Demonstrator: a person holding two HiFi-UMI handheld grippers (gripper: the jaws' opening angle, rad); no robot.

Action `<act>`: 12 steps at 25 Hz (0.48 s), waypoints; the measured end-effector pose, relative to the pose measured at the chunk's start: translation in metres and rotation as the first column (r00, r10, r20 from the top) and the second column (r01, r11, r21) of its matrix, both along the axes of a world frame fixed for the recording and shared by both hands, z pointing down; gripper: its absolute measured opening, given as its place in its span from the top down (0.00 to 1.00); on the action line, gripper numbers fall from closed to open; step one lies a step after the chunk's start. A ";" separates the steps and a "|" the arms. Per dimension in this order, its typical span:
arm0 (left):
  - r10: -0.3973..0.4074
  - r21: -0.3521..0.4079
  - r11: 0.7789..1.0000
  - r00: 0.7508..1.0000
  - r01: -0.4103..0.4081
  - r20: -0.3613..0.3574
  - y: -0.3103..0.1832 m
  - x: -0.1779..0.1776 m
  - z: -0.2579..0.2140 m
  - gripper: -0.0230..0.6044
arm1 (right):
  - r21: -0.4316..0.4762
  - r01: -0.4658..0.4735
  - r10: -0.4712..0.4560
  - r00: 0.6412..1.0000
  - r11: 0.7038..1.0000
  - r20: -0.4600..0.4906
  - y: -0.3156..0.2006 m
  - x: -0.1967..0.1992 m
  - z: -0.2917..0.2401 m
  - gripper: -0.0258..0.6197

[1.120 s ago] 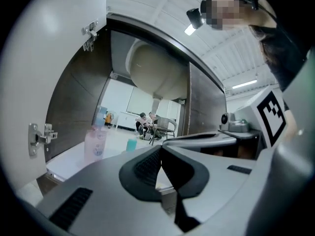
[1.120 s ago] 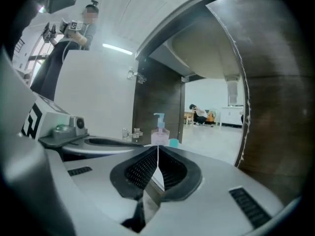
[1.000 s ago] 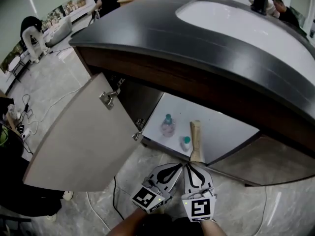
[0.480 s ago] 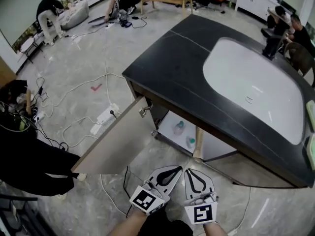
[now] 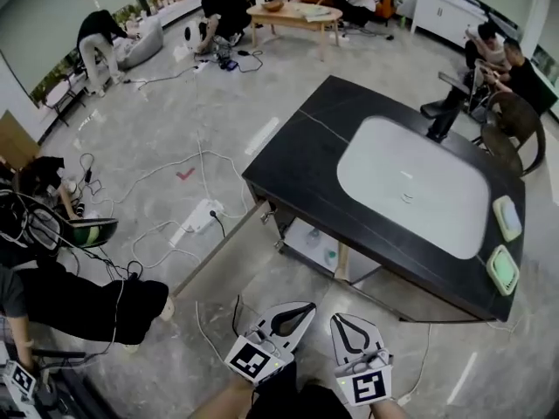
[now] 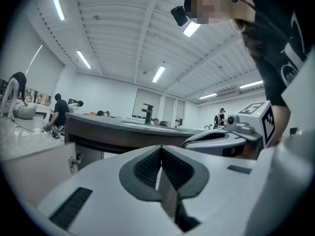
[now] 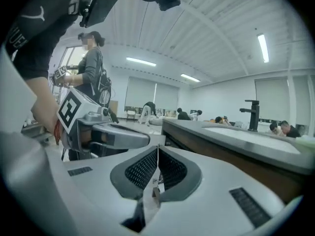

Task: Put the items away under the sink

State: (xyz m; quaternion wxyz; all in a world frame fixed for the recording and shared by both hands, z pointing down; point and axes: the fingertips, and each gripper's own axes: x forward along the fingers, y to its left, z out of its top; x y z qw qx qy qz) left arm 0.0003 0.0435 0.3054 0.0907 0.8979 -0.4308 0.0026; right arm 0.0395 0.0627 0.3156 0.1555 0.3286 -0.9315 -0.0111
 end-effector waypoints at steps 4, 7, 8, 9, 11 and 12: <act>0.030 0.010 0.999 1.000 -0.030 -0.003 0.014 0.015 -0.045 0.95 | 0.014 0.004 -0.005 1.000 1.000 0.018 0.013 0.009 -0.045 0.91; 0.043 0.017 0.999 0.999 -0.043 -0.008 0.023 0.025 -0.073 0.95 | 0.018 -0.002 0.001 0.999 1.000 0.036 0.022 0.016 -0.075 0.91; 0.046 0.020 0.999 0.999 -0.046 -0.010 0.026 0.029 -0.082 0.95 | 0.021 0.000 -0.001 0.999 1.000 0.038 0.025 0.018 -0.084 0.91; 0.049 0.023 0.999 0.999 -0.049 -0.010 0.029 0.032 -0.091 0.95 | 0.025 0.005 -0.006 0.999 1.000 0.038 0.029 0.020 -0.093 0.91; 0.058 0.029 0.998 0.998 -0.057 -0.009 0.036 0.038 -0.107 0.95 | 0.031 0.014 -0.016 0.999 0.999 0.044 0.036 0.023 -0.110 0.91; 0.063 0.030 0.998 0.998 -0.063 -0.009 0.039 0.041 -0.114 0.95 | 0.034 0.016 -0.018 0.998 0.999 0.054 0.039 0.025 -0.118 0.91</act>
